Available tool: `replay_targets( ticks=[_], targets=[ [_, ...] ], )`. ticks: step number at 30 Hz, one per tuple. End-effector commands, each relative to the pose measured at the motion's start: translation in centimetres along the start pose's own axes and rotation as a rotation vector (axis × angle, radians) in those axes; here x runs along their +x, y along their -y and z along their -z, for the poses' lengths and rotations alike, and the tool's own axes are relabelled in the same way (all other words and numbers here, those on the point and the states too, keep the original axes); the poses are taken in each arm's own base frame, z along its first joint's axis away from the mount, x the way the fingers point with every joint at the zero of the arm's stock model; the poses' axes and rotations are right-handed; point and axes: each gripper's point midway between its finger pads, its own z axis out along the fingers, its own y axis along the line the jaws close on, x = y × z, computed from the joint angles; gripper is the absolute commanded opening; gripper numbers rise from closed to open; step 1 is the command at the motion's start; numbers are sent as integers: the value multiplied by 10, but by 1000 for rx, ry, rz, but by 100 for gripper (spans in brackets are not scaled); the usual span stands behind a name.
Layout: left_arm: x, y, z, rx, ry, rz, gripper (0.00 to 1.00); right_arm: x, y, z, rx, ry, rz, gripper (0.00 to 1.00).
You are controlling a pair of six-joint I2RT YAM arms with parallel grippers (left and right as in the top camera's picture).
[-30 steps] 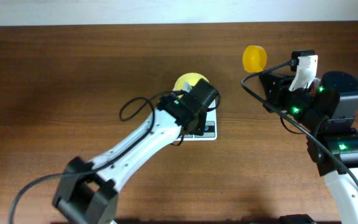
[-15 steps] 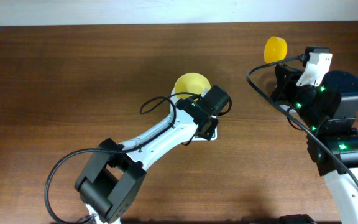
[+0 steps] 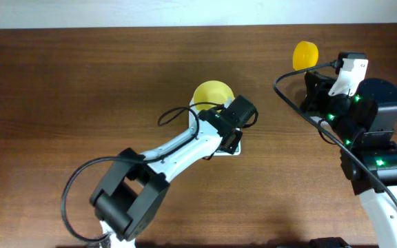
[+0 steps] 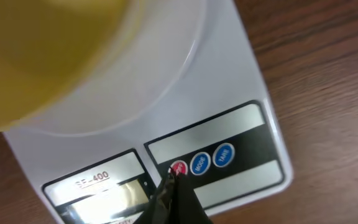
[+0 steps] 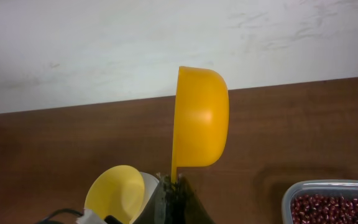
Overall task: Scoop item into bowl and weigh 50g on scale
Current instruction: 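Move the left gripper down to the scale's button panel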
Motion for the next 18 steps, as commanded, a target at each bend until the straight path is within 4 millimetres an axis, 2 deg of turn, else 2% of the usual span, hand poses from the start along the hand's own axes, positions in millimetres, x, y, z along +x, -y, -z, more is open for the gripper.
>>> replay_targets(
  ticks=[1, 18],
  targets=[
    [0, -2, -4, -22, -3, -15, 0, -7, 2, 2, 15, 18, -6, 4],
    [2, -3, -10, -32, -14, -18, 0, 0, 3, 2, 21, -12, -11, 4]
  ],
)
